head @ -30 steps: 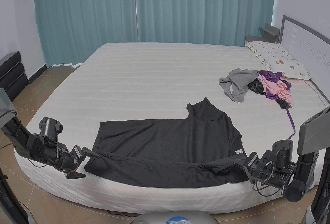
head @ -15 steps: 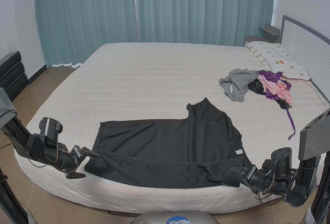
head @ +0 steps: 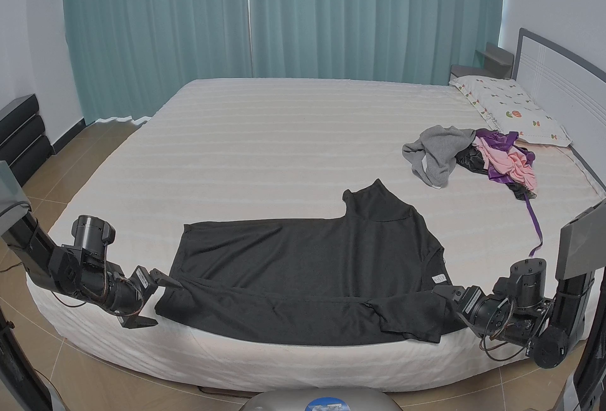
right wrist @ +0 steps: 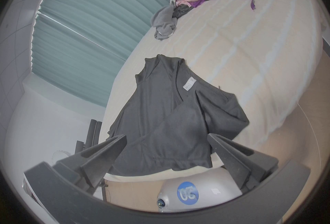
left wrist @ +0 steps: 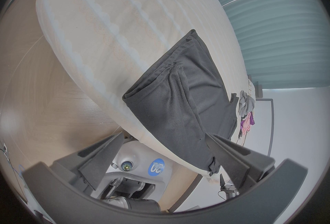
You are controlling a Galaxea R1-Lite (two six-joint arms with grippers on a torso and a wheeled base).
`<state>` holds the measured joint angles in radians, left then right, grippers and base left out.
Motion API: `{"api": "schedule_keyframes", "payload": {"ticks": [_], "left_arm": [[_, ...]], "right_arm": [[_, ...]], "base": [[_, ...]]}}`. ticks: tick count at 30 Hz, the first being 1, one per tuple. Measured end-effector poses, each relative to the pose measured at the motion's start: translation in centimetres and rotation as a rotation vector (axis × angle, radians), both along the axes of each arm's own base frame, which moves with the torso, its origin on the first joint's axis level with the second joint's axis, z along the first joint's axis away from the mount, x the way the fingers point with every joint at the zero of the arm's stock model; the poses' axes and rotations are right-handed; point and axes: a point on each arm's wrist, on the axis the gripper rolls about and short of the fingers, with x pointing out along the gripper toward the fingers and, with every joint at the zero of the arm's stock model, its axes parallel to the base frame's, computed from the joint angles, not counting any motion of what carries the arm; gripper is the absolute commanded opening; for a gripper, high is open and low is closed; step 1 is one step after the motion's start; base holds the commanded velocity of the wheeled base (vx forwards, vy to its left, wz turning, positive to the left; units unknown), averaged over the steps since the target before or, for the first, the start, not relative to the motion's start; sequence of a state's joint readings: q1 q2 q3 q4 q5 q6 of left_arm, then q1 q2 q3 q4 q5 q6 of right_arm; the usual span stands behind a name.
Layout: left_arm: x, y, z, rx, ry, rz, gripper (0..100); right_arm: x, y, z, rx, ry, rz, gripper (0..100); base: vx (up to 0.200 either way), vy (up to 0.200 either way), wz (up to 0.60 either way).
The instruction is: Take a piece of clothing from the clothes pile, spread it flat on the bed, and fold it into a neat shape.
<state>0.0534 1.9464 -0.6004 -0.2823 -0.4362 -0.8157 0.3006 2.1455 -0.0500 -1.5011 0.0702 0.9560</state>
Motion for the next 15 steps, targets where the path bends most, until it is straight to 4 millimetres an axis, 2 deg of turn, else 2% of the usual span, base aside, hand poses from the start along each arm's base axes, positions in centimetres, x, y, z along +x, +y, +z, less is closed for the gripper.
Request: {"api": "schedule_keyframes", "payload": {"ticks": [1, 4, 10, 15], "left_arm": [[0.0, 0.0, 0.0, -0.005, 0.003, 0.011, 100], [0.3, 0.0, 0.2, -0.018, 0.005, 0.036, 100], [0.5, 0.1, 0.4, -0.022, -0.001, 0.047, 100], [0.9, 0.1, 0.7, -0.018, -0.019, 0.047, 100]], "right_arm": [[0.3, 0.0, 0.0, -0.001, -0.006, -0.002, 100], [1.2, -0.1, 0.0, -0.010, -0.020, -0.007, 100], [2.9, -0.3, 0.0, -0.026, -0.019, -0.001, 100], [4.0, -0.7, 0.3, 0.029, -0.031, 0.054, 100]], "base": [[0.000, 0.000, 0.00], [0.200, 0.000, 0.00], [0.000, 0.000, 0.00], [0.000, 0.000, 0.00]]}}
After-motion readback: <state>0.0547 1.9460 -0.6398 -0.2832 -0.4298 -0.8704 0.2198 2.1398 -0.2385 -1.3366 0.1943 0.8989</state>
